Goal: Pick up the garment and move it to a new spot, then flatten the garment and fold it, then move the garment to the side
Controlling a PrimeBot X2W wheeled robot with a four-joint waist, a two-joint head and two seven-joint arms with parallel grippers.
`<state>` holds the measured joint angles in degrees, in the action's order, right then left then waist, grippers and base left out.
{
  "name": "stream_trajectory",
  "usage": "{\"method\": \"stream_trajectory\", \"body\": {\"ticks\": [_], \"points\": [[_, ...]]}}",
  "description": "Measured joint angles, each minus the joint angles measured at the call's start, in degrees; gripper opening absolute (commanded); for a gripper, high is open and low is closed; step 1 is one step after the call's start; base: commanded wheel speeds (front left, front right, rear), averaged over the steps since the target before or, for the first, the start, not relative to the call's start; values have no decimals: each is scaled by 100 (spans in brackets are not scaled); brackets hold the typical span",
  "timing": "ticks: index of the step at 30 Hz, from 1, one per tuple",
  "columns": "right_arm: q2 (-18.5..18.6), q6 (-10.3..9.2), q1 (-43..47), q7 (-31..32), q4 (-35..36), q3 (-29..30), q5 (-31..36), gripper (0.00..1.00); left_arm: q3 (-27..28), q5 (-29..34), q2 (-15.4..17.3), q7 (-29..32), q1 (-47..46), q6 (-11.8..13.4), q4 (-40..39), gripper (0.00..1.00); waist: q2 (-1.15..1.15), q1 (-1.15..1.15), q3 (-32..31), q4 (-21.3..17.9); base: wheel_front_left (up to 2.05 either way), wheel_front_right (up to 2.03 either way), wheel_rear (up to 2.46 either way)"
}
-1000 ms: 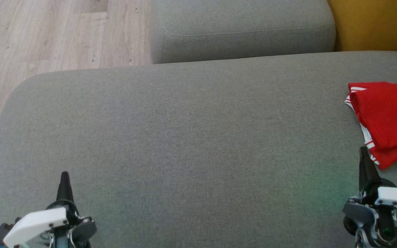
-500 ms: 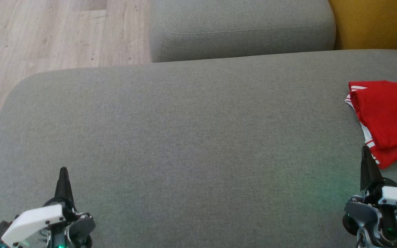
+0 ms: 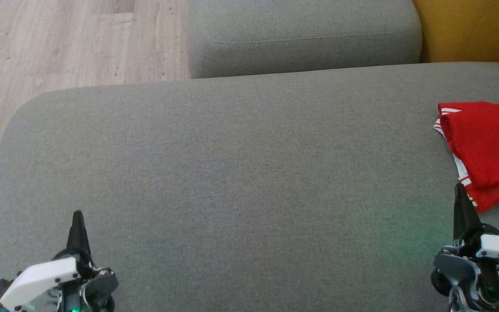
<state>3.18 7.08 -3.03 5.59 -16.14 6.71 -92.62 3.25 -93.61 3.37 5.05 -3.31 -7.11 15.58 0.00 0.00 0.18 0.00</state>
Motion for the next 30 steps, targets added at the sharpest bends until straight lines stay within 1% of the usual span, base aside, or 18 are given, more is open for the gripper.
{"method": "stream_trajectory", "body": {"ticks": [30], "points": [[-13,0,0,23,0,41,0,0,37,2,-21,44,0,0,0,0,0,0,0,0,0,0,0]]}}
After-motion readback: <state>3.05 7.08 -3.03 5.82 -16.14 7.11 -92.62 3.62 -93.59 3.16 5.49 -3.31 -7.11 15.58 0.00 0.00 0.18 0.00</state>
